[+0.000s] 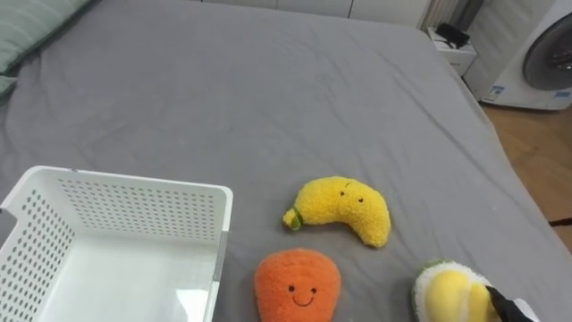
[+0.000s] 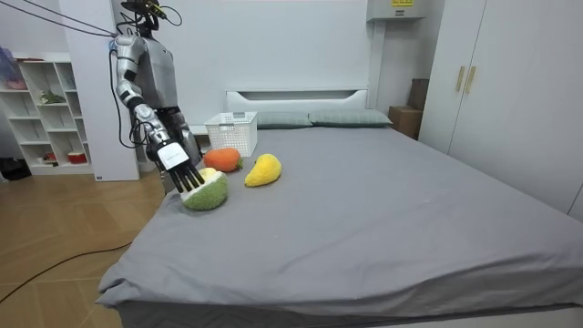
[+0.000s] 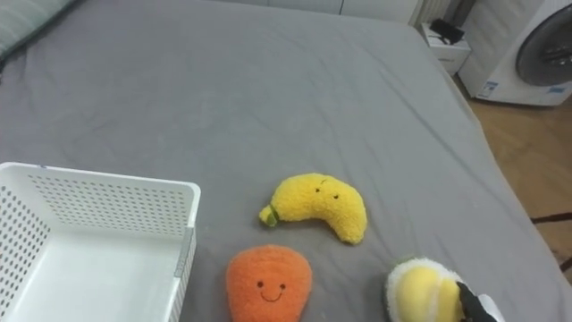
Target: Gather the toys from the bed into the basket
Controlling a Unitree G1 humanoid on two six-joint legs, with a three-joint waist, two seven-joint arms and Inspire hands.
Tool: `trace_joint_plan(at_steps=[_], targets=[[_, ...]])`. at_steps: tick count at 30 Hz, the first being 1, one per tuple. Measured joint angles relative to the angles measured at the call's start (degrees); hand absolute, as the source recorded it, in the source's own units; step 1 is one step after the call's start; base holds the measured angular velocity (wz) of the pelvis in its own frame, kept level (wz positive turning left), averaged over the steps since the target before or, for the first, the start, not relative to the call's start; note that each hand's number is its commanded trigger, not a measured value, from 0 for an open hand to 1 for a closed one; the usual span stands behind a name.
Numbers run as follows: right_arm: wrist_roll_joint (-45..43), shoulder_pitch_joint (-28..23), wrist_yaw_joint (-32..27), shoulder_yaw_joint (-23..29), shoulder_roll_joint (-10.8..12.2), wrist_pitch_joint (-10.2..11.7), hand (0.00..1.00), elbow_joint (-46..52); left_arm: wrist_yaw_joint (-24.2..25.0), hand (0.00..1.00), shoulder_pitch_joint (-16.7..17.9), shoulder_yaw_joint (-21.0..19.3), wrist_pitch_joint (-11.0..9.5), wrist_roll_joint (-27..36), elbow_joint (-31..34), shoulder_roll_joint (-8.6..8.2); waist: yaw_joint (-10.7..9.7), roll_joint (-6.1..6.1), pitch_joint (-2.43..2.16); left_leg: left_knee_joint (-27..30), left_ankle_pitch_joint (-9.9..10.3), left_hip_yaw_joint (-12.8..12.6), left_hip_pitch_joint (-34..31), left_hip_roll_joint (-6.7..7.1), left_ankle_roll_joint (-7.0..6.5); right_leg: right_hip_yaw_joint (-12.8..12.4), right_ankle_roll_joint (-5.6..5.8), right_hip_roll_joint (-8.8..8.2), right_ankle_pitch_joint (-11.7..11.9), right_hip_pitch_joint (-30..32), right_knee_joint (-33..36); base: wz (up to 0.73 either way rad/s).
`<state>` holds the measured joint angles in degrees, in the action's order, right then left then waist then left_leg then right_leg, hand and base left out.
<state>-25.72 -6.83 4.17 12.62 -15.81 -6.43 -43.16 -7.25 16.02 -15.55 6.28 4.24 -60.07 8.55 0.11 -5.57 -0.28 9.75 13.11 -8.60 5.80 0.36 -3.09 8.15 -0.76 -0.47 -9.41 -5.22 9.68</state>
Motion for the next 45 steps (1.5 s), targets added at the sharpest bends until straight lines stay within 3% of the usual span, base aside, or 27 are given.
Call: trace_joint_plan(at_steps=[10, 20, 38, 45], targets=[[-6.38, 0.13, -6.82, -0.14, 0.07, 0.73, 1.00, 0.01, -1.20, 0.00, -0.83, 0.93, -0.09, 0.08, 0.26, 0.12, 0.38, -0.10, 0.19, -0.03, 0.02, 0.15, -0.05, -0.01, -0.01, 0.16, 0.01, 0.02, 0.01, -0.13, -0.07, 0.00], [-8.45, 0.01, -10.57, -0.13, 2.23, 0.86, 1.00, 0.01, -1.07, 0.00, -1.09, 1.01, -0.21, 0.05, 0.29, -0.12, 0.44, 1.46, 0.23, -0.02, 0.01, 0.53, -0.03, 0.04, -0.02, 0.57, 0.02, -0.04, 0.01, -0.28, -0.10, 0.01], [-8.25, -0.30, -10.79, -0.13, 2.31, 0.90, 1.00, 0.26, -1.30, 0.00, -0.85, 0.69, -0.37, -2.66, 0.46, 0.37, 0.50, 0.51, 0.10, 0.03, -0.04, 0.64, -0.02, 0.14, -0.07, 0.75, 0.06, -0.21, -0.01, -0.34, -0.20, 0.00], [-7.97, -0.33, -8.92, -0.10, 2.25, 0.47, 1.00, 7.76, -1.27, 0.00, -1.58, -0.04, -0.40, -1.48, 0.57, 0.50, 0.04, 0.10, 0.25, -0.01, -0.14, 0.48, -0.13, 0.28, -0.24, 0.45, 0.14, -0.32, -0.05, 0.09, 0.13, -0.02]])
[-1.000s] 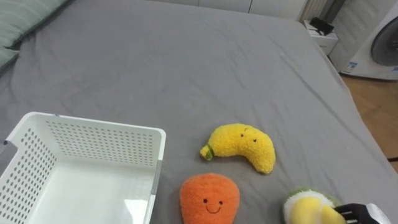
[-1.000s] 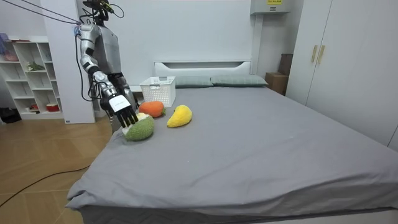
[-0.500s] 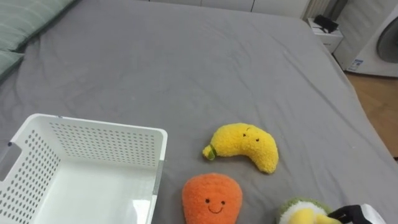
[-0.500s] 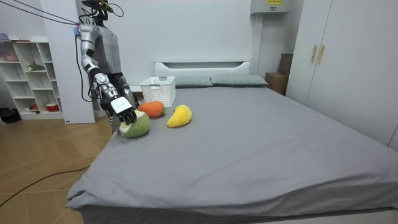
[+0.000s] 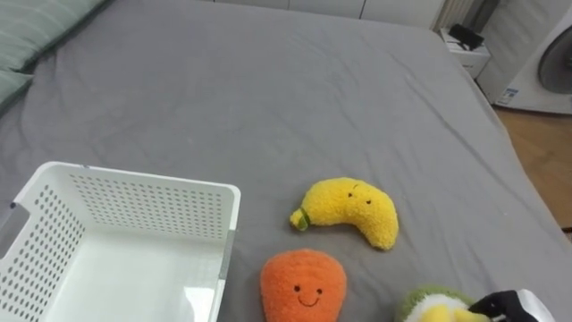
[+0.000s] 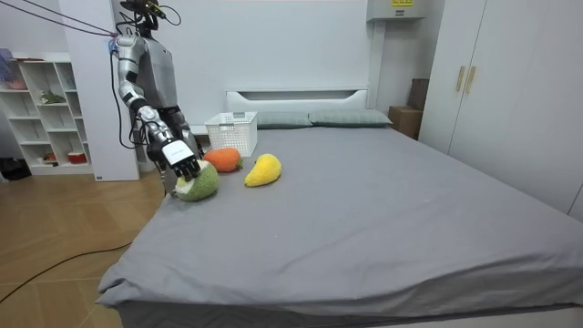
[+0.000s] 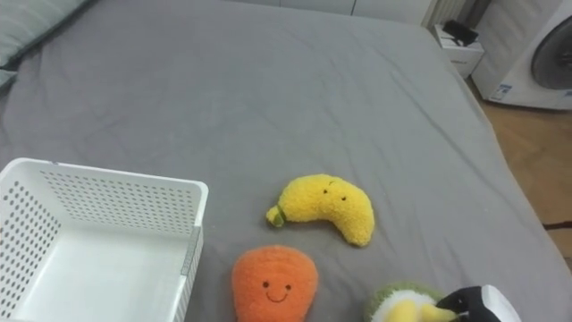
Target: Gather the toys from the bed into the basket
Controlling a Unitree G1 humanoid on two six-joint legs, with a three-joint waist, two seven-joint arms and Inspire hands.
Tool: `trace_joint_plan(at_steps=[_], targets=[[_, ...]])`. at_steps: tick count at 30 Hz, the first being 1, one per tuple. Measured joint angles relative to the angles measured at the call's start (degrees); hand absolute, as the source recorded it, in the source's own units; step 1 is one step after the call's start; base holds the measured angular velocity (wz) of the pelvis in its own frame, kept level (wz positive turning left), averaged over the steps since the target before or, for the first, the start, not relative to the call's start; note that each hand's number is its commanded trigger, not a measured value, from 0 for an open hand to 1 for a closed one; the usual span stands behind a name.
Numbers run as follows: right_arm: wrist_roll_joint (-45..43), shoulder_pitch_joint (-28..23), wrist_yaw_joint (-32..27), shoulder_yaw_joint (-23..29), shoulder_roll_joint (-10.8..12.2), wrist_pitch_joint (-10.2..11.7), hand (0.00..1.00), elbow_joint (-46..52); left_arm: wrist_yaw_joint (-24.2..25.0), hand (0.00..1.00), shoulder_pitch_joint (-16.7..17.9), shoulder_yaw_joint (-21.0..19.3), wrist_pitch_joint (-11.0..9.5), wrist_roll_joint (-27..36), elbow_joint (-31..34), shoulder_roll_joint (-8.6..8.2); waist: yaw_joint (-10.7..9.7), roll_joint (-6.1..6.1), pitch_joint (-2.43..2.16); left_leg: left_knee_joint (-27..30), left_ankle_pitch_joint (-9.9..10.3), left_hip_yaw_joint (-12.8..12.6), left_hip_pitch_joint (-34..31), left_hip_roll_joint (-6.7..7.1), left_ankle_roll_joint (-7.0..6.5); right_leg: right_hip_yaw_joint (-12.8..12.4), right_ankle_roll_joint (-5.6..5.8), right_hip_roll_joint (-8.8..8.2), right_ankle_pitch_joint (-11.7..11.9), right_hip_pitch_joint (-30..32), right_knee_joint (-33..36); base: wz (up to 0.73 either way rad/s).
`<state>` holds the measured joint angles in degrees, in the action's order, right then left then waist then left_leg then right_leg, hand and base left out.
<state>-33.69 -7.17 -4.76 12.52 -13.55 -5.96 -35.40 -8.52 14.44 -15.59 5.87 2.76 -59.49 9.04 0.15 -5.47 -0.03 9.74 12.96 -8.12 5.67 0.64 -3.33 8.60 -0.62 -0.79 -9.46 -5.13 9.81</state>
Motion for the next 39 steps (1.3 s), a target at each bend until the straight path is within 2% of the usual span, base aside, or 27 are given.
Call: trace_joint_plan(at_steps=[5, 10, 15, 23, 30, 33, 36, 39], targets=[[-0.32, -0.36, 0.37, 0.03, -0.18, -0.10, 1.00, 16.35, 0.18, 0.00, -0.04, 0.04, -0.15, -0.08, -0.05, -0.08, -0.62, 0.57, 0.30, -0.20, -0.01, -0.45, -0.05, -0.04, -0.01, -0.49, 0.04, 0.07, 0.03, 0.34, 0.04, -0.06], [2.40, 0.18, 0.47, 0.05, -0.32, 0.13, 1.00, 26.85, 0.23, 0.00, -0.20, 0.06, -0.84, 0.06, 0.15, -0.69, -0.62, 0.43, 0.14, -0.14, -0.02, -0.42, -0.02, -0.02, -0.03, -0.33, 0.07, 0.05, 0.05, 0.36, -0.03, 0.00], [4.95, 0.59, 1.30, -0.02, -0.32, 0.10, 1.00, 33.88, -0.08, 0.00, -0.20, 0.12, -1.36, 0.51, -0.01, -1.27, 0.17, 0.98, 0.00, -0.19, -0.03, -0.53, 0.11, -0.03, -0.04, -0.53, 0.10, 0.06, 0.08, 0.29, -0.01, 0.00], [9.22, 3.27, 3.76, -0.83, -0.32, -0.28, 1.00, 39.35, -0.05, 0.00, -0.28, 1.00, -1.76, 1.08, -0.20, -1.63, 1.01, 0.93, -0.03, -0.18, -0.04, 0.24, -0.36, 0.03, -0.06, 0.28, 0.10, -0.01, 0.09, 0.27, 0.07, 0.04], [8.76, 4.55, 10.01, -5.74, -0.32, -1.88, 1.00, 40.71, 0.19, 0.00, -1.43, 1.16, -1.69, 1.06, -0.21, -1.66, 3.50, 0.12, 0.16, -0.10, -0.08, 0.45, -0.74, 0.06, -0.13, 1.01, 0.12, -0.08, 0.10, 0.34, -0.07, 0.02], [8.49, 6.64, 12.60, -7.45, -0.33, -2.93, 1.00, 41.46, 0.78, 0.00, -1.45, 1.28, -1.69, 1.05, -0.24, -1.79, 4.73, 0.26, 0.25, 0.01, -0.12, 0.76, -1.11, 0.10, -0.19, 1.47, 0.15, -0.17, 0.13, 0.46, -0.07, 0.06], [8.75, 8.93, 13.64, -9.55, -0.33, -2.94, 1.00, 42.44, 1.49, 0.00, -1.48, 1.44, -1.71, 1.41, -0.28, -1.68, 5.17, 0.37, 0.32, 0.06, -0.20, 1.84, -1.16, 0.23, -0.18, 2.49, 0.15, -0.27, 0.13, 0.12, -0.14, 0.16], [10.87, 11.60, 13.72, -12.83, -0.34, -2.99, 1.00, 42.45, 1.35, 0.00, -1.63, 3.50, -1.70, 1.73, -0.42, -1.51, 6.25, 0.40, 0.38, 0.09, -0.33, 2.11, -1.33, 0.27, -0.17, 2.97, 0.15, -0.33, 0.13, 0.18, -0.24, 0.08]])
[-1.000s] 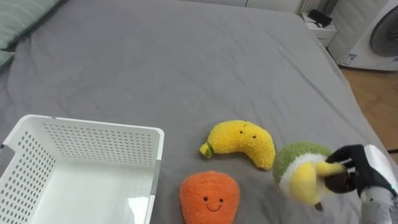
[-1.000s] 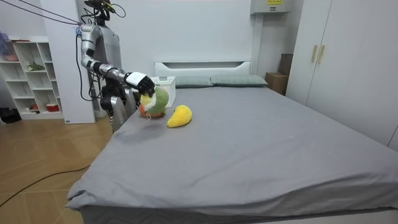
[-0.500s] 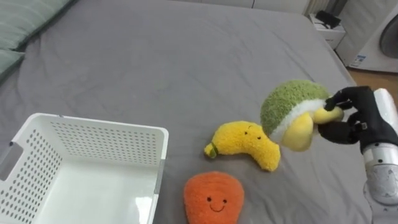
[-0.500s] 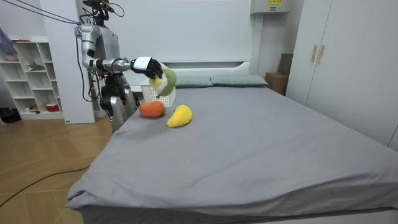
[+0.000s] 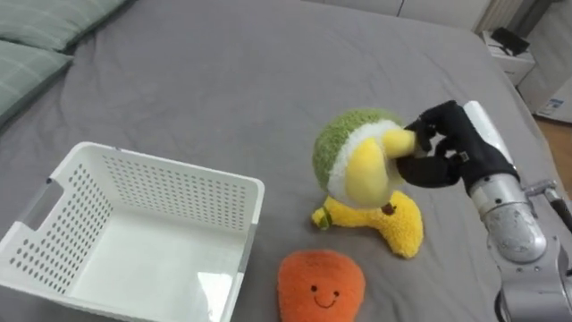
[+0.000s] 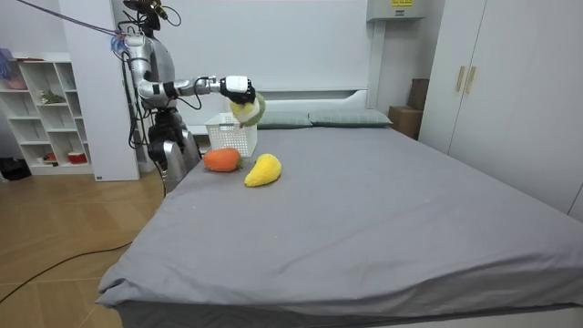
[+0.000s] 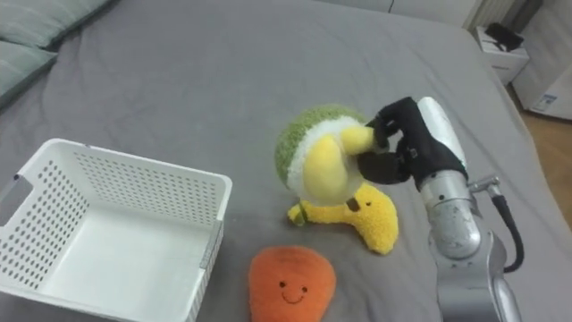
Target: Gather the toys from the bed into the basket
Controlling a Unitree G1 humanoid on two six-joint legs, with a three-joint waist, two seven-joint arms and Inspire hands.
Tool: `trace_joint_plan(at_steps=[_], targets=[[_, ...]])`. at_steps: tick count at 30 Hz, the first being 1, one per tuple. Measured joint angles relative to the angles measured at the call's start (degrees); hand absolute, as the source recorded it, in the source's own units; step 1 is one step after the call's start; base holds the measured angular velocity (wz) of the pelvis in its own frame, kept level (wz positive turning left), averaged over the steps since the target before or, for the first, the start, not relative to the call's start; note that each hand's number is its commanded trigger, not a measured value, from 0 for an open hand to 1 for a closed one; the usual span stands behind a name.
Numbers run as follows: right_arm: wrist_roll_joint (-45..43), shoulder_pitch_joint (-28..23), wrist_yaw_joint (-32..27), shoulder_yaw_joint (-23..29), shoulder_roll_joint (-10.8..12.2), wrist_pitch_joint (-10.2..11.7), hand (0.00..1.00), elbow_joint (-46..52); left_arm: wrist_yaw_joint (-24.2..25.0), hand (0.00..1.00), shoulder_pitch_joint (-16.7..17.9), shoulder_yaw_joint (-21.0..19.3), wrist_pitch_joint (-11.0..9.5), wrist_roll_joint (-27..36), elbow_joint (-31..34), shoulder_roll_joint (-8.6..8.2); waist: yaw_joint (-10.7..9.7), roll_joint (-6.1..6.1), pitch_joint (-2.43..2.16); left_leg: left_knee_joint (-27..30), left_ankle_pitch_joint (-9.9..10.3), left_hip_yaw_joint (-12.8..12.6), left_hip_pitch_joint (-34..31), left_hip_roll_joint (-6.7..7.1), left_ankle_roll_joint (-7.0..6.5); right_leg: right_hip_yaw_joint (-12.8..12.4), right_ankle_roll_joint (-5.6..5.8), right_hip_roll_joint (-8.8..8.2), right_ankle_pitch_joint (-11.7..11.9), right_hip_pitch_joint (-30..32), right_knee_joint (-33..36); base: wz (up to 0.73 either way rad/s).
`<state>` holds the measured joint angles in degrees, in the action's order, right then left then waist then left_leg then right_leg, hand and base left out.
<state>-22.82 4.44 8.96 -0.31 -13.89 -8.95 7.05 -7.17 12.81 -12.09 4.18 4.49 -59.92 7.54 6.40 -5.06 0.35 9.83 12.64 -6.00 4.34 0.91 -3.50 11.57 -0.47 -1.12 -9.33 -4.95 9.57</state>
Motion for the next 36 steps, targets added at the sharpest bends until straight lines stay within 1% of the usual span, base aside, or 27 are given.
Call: trace_joint_plan(at_steps=[2, 3, 4, 5, 6, 8, 9, 13, 14, 16, 18, 22, 23, 25, 27, 29, 30, 31, 32, 33, 35, 36], targets=[[2.00, 0.84, 0.24, -1.54, 0.02, -0.02, 1.00, 0.00, -0.01, 0.00, -0.38, 0.83, 0.00, -0.07, 0.19, -0.06, 0.54, -0.14, -0.06, 0.22, 0.00, 0.37, -0.33, 0.04, 0.00, 0.38, 0.00, -0.08, 0.00, 0.07, 0.00, 0.10], [3.43, 1.37, 0.54, -2.33, 0.07, -0.02, 1.00, 0.03, -0.02, 0.00, -0.71, 1.11, -0.02, -0.11, 0.26, -0.07, 1.25, -0.33, -0.20, 0.58, 0.00, 0.74, -0.81, 0.10, -0.01, 0.74, 0.00, -0.18, 0.00, 0.24, 0.01, 0.15], [3.92, 1.51, 0.65, -2.70, 0.08, -0.02, 1.00, 0.12, -0.02, 0.00, -0.79, 1.11, -0.02, -0.14, 0.26, -0.08, 1.49, -0.41, -0.19, 0.65, 0.00, 0.89, -0.95, 0.11, -0.01, 0.89, 0.00, -0.19, 0.00, 0.28, 0.00, 0.18], [4.22, 1.65, 0.98, -3.55, 0.16, -0.02, 1.00, 0.15, -0.04, 0.00, -1.10, 1.09, -0.02, -0.22, 0.26, -0.06, 2.07, -0.60, -0.29, 0.81, -0.02, 1.41, -1.18, 0.19, -0.04, 1.25, 0.00, -0.25, 0.00, 0.27, 0.00, 0.16], [4.08, 1.74, 1.41, -4.27, 0.20, -0.03, 1.00, 0.14, -0.07, 0.00, -1.11, 1.05, -0.02, -0.36, 0.26, -0.03, 3.10, -0.74, -0.39, 0.93, -0.06, 1.66, -1.36, 0.23, -0.06, 1.38, 0.01, -0.32, 0.00, 0.27, -0.01, 0.13], [3.24, 2.02, 2.13, -5.70, 0.21, -0.11, 1.00, 0.14, -0.07, 0.00, -1.31, 1.05, -0.01, -0.51, 0.26, 0.02, 4.15, -0.89, -0.44, 1.06, -0.08, 1.82, -1.40, 0.28, -0.08, 1.59, 0.01, -0.37, 0.00, 0.25, 0.02, 0.08], [2.64, 2.41, 2.85, -6.35, 0.21, -0.11, 1.00, 0.14, -0.06, 0.00, -1.38, 1.05, -0.01, -0.53, 0.26, 0.09, 4.74, -0.99, -0.38, 1.23, -0.15, 2.27, -1.65, 0.39, -0.13, 2.10, 0.01, -0.48, 0.00, 0.21, 0.02, 0.14], [1.07, 3.27, 4.82, -7.81, 0.35, -0.55, 1.00, 0.51, 0.16, 0.00, -1.45, 1.05, -0.01, -0.49, 0.29, 0.42, 5.35, -1.38, -0.12, 1.42, -0.54, 3.62, -2.21, 0.76, -0.17, 3.06, 0.02, -0.78, -0.01, 0.16, 0.03, 0.19], [0.17, 3.39, 5.31, -8.12, 0.64, -0.62, 1.00, 0.50, 0.35, 0.00, -1.42, 0.94, 0.01, -0.42, 0.27, 0.44, 6.30, -1.46, -0.08, 1.52, -0.56, 3.71, -2.28, 0.78, -0.16, 3.12, 0.02, -0.78, -0.01, 0.15, 0.05, 0.05], [0.00, 3.70, 6.59, -9.17, 0.82, -1.19, 1.00, 0.50, 0.94, 0.00, -1.47, 0.96, 0.09, -0.37, 0.27, 0.38, 7.53, -1.70, -0.03, 1.60, -0.61, 3.83, -2.39, 0.81, -0.17, 3.39, 0.02, -0.82, 0.00, 0.15, 0.06, 0.04], [0.02, 4.24, 7.53, -10.54, 1.16, -1.25, 1.00, 0.49, 1.26, 0.00, -1.70, 1.13, 0.11, -0.05, 0.27, 0.37, 8.07, -1.78, 0.03, 1.87, -0.61, 4.25, -2.70, 0.86, -0.17, 3.59, 0.02, -0.83, 0.01, 0.17, 0.06, 0.10], [0.05, 5.47, 8.97, -13.22, 2.02, -1.69, 1.00, 0.48, 1.16, 0.00, -2.24, 1.12, 0.15, -0.15, 0.10, 0.38, 8.52, -1.68, 0.13, 1.91, -0.65, 4.88, -3.04, 0.96, -0.14, 4.20, 0.03, -0.88, 0.02, 0.23, 0.00, 0.07], [0.04, 5.84, 9.43, -14.20, 2.02, -1.95, 1.00, 0.48, 1.16, 0.00, -2.33, 1.11, 0.36, -0.26, 0.11, 0.38, 9.41, -1.53, 0.23, 1.92, -0.67, 4.85, -3.02, 0.96, -0.14, 4.13, 0.03, -0.88, 0.02, 0.27, 0.00, 0.00], [0.05, 5.88, 10.70, -14.99, 2.08, -2.31, 1.00, 0.48, 1.20, 0.00, -2.73, 1.12, 0.55, -0.24, 0.26, 0.31, 10.00, -1.34, 0.37, 2.03, -0.67, 4.96, -3.14, 0.98, -0.15, 4.34, 0.03, -0.91, 0.02, 0.26, -0.02, 0.03], [0.04, 6.15, 11.55, -16.70, 2.20, -2.99, 1.00, 0.46, 1.27, 0.00, -3.38, 1.09, 0.61, -0.27, 0.39, 0.35, 10.85, -0.98, 0.62, 2.11, -0.69, 5.24, -3.37, 1.03, -0.15, 4.46, 0.03, -0.92, 0.03, 0.31, -0.06, 0.06], [0.04, 6.16, 12.00, -17.31, 2.49, -3.06, 1.00, 0.38, 1.39, 0.00, -4.24, 1.07, 0.65, -0.27, 0.55, 0.35, 11.21, -0.68, 0.82, 2.34, -0.69, 5.66, -3.71, 1.08, -0.15, 4.92, 0.04, -0.96, 0.03, 0.32, -0.14, 0.12], [-0.08, 6.23, 12.02, -17.76, 2.58, -3.08, 0.95, 0.26, 1.42, 0.00, -4.88, 1.07, 0.65, -0.33, 0.54, 0.33, 11.33, -0.54, 0.91, 2.42, -0.79, 6.20, -3.93, 1.21, -0.15, 5.75, 0.04, -1.10, 0.02, 0.34, -0.14, 0.19], [-0.12, 6.23, 12.01, -18.02, 2.58, -3.09, 0.64, 0.25, 1.42, 0.00, -5.19, 1.08, 0.65, -0.50, 0.55, 0.33, 11.29, -0.57, 0.89, 2.35, -0.91, 6.28, -4.06, 1.26, -0.16, 5.75, 0.04, -1.22, 0.02, 0.50, -0.13, 0.12], [-0.32, 6.35, 12.02, -18.47, 2.65, -3.08, 0.21, 0.18, 1.37, 0.00, -5.72, 1.02, 0.63, -0.65, 0.55, 0.34, 11.44, -0.81, 0.73, 1.91, -1.29, 6.27, -4.32, 1.36, -0.17, 5.85, 0.04, -1.61, 0.02, 1.10, 0.00, 0.07], [-0.41, 6.43, 12.03, -18.62, 2.80, -3.09, 0.00, -0.12, 1.36, 0.00, -5.99, 1.05, 0.63, -0.65, 0.54, 0.27, 11.45, -0.96, 0.64, 1.67, -1.60, 6.34, -4.58, 1.50, -0.26, 5.90, 0.04, -1.75, 0.02, 1.39, 0.01, 0.00], [-0.40, 6.56, 12.02, -18.64, 2.81, -3.10, 0.00, -0.47, 1.35, 0.00, -6.16, 1.07, 0.60, -0.64, 0.54, 0.28, 11.49, -1.14, 0.52, 1.67, -1.76, 6.30, -4.97, 1.62, -0.37, 5.89, 0.09, -1.73, 0.05, 2.02, 0.15, 0.02], [-0.45, 6.70, 12.00, -18.65, 2.84, -3.10, 0.00, -1.23, 1.33, 0.00, -6.17, 1.07, 0.60, -0.64, 0.54, 0.37, 11.47, -1.19, 0.53, 1.67, -1.79, 6.30, -5.09, 1.68, -0.41, 5.89, 0.15, -1.73, 0.09, 2.10, 0.14, 0.00]])
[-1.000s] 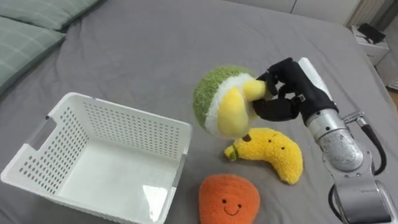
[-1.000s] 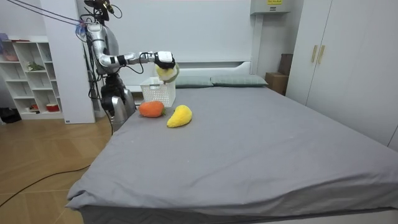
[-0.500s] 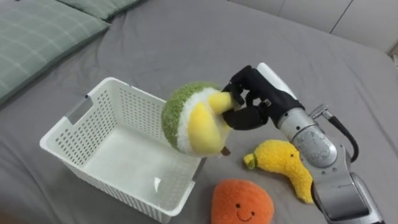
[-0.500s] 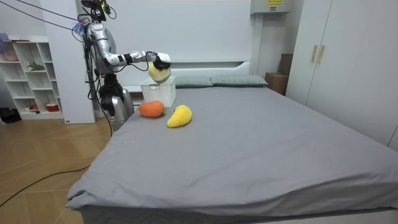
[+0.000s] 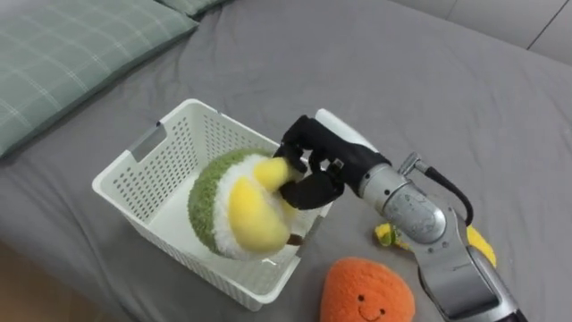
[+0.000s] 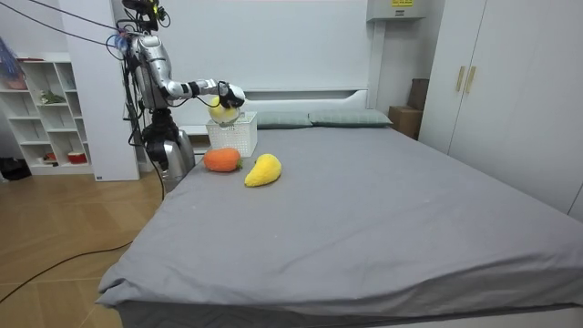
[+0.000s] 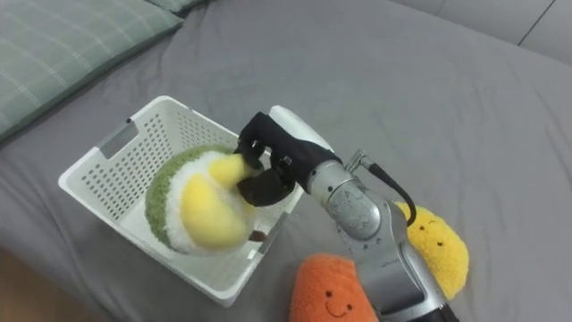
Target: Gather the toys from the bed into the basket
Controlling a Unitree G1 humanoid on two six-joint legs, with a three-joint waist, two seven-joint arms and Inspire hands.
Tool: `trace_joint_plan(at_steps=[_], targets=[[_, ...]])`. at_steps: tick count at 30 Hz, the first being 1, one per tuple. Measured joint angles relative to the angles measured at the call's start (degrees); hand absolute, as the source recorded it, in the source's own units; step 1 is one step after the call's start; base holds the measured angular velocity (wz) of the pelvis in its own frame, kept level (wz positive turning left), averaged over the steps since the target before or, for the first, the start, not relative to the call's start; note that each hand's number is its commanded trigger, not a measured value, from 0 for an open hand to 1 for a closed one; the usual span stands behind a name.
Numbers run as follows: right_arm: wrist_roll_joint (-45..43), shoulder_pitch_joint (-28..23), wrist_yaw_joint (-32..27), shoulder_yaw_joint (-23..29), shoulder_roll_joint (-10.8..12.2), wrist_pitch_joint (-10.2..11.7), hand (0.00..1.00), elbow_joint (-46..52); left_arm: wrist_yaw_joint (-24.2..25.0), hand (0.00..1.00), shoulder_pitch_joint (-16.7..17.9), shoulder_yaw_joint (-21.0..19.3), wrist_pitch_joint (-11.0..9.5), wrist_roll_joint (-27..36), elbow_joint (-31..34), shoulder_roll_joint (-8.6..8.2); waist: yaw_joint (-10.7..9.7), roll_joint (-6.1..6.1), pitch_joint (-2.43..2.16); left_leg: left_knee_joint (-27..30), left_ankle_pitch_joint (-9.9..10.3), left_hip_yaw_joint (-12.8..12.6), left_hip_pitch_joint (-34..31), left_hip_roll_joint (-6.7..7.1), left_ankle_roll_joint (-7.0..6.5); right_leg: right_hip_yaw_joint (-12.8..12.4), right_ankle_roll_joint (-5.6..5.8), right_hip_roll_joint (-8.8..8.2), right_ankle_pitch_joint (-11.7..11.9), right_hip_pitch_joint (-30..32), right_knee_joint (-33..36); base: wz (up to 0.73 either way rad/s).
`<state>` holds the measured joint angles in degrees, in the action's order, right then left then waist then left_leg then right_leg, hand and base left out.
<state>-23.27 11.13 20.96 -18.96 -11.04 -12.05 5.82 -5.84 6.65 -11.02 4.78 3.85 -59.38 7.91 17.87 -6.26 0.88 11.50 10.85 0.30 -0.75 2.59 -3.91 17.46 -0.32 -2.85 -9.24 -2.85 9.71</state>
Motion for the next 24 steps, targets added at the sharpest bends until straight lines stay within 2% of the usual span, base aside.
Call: trace_joint_plan(at_steps=[6, 19, 24], targets=[[-0.76, 0.01, -0.30, -0.06, 0.01, -0.53, 0.00, -2.54, -0.23, 0.00, -0.57, 0.05, 0.01, 0.25, 0.00, 0.65, -0.04, -0.90, -0.01, -0.16, -0.05, -0.18, -0.03, 0.07, -0.12, -0.13, 0.16, -0.02, 0.10, 0.10, -0.05, 0.00], [0.27, -0.08, -2.04, -0.08, -0.19, -0.49, 0.00, -2.60, -0.36, 0.00, -0.60, 0.01, 0.01, 0.58, -0.39, 0.73, -0.45, -0.81, 0.03, -0.10, -0.09, -0.26, 0.19, 0.11, -0.18, -0.39, 0.22, -0.01, 0.16, -0.25, 0.02, 0.00], [-0.78, -0.83, -2.49, 0.04, -1.49, 0.57, 0.00, -2.59, -0.24, 0.00, -0.42, -0.34, -0.04, 0.40, -0.39, 1.08, -1.12, -0.71, 0.03, -0.19, -0.10, -0.17, 1.00, 0.15, -0.21, -0.41, 0.28, 0.00, 0.19, -1.10, -0.07, 0.02]])
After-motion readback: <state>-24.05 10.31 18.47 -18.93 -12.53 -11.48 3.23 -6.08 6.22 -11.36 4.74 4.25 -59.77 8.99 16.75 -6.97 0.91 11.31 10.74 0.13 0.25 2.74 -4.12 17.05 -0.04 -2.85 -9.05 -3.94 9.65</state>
